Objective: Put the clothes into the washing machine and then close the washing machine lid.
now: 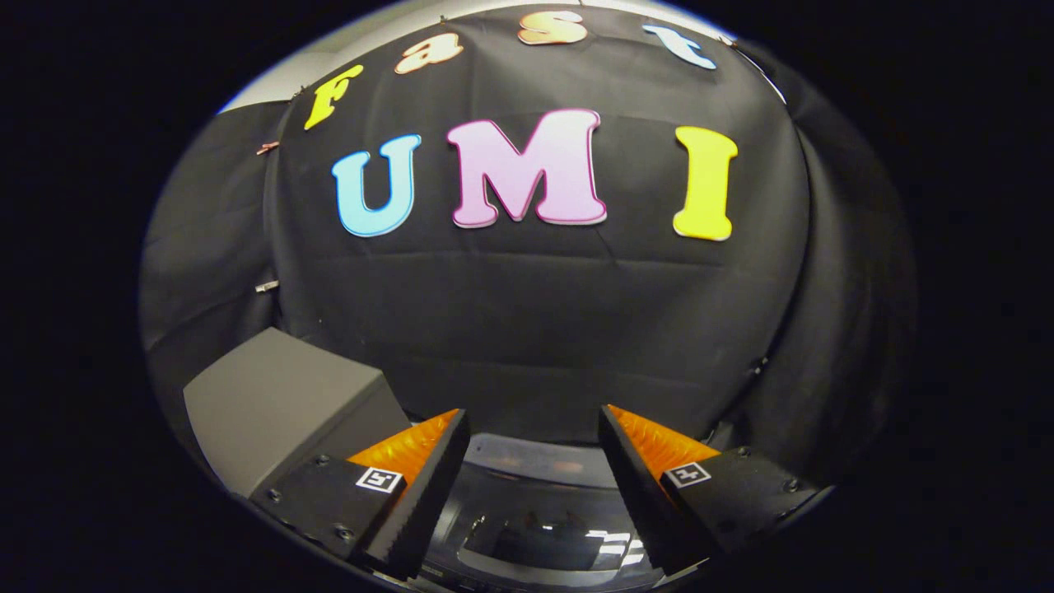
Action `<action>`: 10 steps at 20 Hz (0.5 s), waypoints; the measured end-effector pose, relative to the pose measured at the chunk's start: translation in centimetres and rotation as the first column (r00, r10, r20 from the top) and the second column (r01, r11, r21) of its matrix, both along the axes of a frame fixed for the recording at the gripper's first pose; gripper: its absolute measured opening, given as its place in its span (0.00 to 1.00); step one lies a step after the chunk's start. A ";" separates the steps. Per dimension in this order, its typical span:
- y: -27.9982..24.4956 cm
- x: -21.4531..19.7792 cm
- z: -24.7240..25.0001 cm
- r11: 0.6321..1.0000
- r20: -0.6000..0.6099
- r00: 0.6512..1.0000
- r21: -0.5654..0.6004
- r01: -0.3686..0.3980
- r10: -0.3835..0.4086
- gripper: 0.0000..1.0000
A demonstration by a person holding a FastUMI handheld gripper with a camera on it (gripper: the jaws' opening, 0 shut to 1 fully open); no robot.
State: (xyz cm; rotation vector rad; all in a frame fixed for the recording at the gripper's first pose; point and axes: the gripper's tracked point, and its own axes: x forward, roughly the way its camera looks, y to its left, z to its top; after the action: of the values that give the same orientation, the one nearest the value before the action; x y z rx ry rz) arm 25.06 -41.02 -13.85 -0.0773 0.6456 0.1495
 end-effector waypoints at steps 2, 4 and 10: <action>1.8 0.9 1.9 1.000 0.038 0.999 0.012 -0.004 0.004 0.99; 3.2 1.6 3.7 1.000 0.074 0.997 0.025 0.002 -0.004 0.99; 8.0 2.3 10.5 1.000 0.223 0.975 0.021 0.017 -0.021 0.99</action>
State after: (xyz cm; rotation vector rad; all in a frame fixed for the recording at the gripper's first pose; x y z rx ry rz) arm 27.37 -33.03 -3.36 -0.0685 0.4206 0.1260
